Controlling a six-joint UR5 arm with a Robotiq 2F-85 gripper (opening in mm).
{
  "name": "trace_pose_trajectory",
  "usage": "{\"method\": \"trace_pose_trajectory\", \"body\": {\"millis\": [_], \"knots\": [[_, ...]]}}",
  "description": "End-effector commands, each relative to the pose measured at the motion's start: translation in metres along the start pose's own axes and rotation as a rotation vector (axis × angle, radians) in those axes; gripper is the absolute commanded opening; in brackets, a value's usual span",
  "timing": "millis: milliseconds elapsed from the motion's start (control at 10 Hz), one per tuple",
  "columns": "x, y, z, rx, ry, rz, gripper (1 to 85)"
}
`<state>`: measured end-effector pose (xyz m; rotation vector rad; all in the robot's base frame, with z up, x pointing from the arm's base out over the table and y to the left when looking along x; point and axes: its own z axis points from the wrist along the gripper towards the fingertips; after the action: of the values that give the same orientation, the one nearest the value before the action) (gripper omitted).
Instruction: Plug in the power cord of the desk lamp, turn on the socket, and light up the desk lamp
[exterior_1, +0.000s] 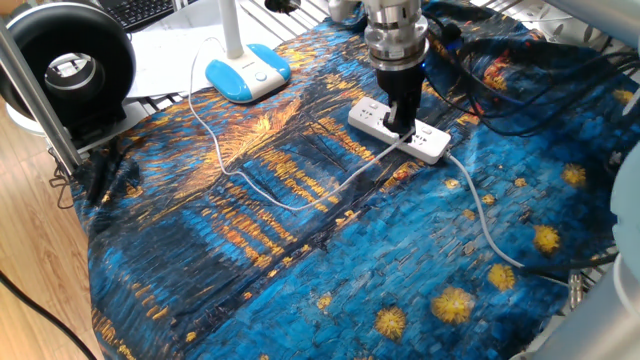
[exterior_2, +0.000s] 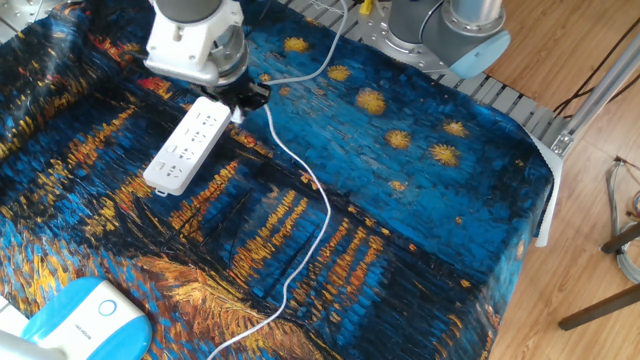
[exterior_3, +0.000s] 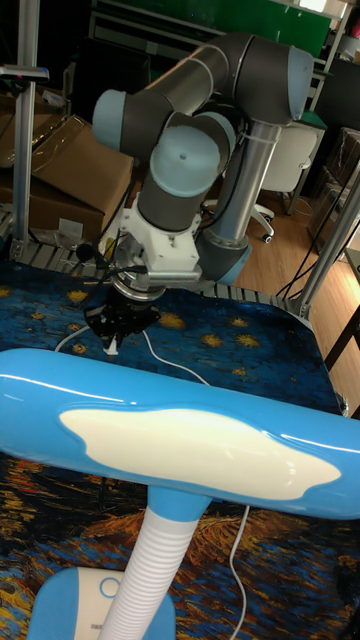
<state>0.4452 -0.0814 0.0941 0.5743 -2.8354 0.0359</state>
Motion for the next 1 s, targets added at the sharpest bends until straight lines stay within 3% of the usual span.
{"method": "trace_pose_trajectory", "body": {"millis": [0, 100, 300, 400, 600, 900], "knots": [[-0.01, 0.031, 0.002, -0.144, -0.036, 0.167, 1.3], [-0.008, 0.009, 0.004, -0.058, -0.033, 0.201, 1.3], [-0.002, 0.007, 0.004, -0.05, -0.011, 0.198, 1.3], [-0.007, -0.004, 0.001, -0.05, -0.003, 0.171, 1.3], [-0.009, -0.042, -0.005, 0.004, 0.043, 0.099, 1.3], [-0.002, -0.07, -0.005, -0.01, 0.085, 0.054, 1.3]]}}
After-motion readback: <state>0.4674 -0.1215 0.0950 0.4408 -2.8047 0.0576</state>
